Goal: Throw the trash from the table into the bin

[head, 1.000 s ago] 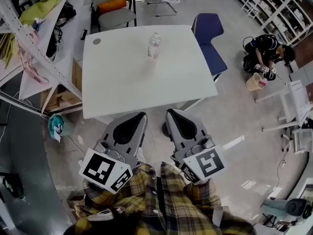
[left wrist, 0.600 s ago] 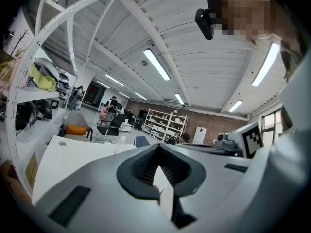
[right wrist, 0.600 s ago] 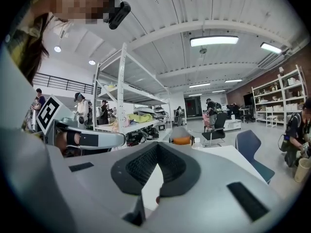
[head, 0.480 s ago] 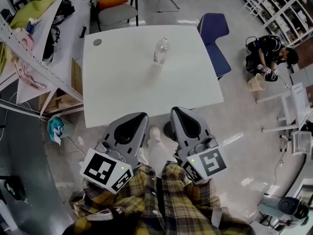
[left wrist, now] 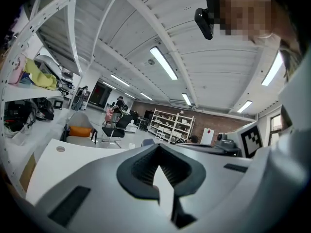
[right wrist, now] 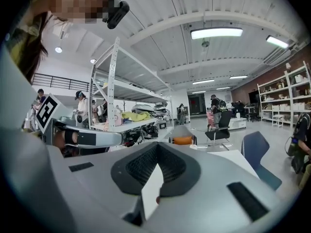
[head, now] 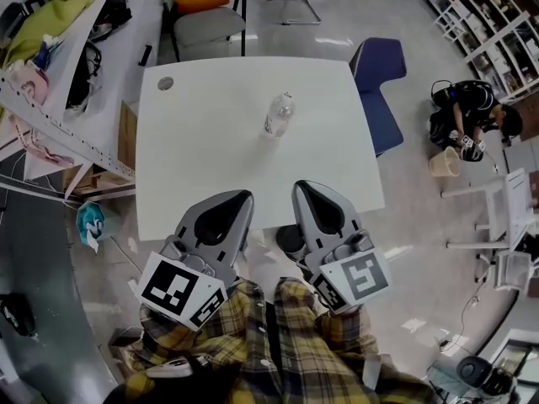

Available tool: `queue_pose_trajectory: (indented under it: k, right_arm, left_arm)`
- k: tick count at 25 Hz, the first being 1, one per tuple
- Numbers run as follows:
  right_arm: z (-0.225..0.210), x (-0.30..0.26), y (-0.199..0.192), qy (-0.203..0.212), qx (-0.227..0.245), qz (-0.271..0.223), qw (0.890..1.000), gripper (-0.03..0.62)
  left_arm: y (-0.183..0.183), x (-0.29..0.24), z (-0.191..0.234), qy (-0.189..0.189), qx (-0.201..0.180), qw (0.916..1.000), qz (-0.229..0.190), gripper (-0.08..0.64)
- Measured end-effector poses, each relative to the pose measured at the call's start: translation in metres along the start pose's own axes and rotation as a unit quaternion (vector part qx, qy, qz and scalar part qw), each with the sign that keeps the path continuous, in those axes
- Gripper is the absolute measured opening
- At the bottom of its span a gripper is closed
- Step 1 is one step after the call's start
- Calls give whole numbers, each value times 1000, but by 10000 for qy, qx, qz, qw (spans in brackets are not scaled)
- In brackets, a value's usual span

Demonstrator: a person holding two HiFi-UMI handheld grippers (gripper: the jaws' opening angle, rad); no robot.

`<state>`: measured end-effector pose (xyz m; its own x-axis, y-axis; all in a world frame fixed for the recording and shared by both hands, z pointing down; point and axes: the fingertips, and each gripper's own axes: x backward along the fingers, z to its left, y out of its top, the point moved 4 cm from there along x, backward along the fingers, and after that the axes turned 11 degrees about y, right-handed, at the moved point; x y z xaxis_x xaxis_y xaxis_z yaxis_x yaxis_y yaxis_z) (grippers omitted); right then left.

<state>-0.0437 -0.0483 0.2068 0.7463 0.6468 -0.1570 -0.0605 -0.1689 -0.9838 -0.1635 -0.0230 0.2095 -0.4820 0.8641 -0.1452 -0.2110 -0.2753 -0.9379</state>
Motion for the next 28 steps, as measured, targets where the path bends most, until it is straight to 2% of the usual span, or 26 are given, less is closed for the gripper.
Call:
queue_pose_trajectory:
  k: [12, 18, 28]
  right_arm:
    - [-99, -33, 14, 488, 94, 156, 9986, -2]
    - [-122, -49, 9, 587, 55, 261, 9979, -2]
    - [-133, -69, -6, 571, -119, 354, 9977, 0]
  left_arm:
    - [20, -97, -2, 398, 102, 9990, -186, 8]
    - [18, -115, 4, 590, 151, 9981, -103, 8]
    - [18, -127, 18, 557, 73, 9984, 20, 8]
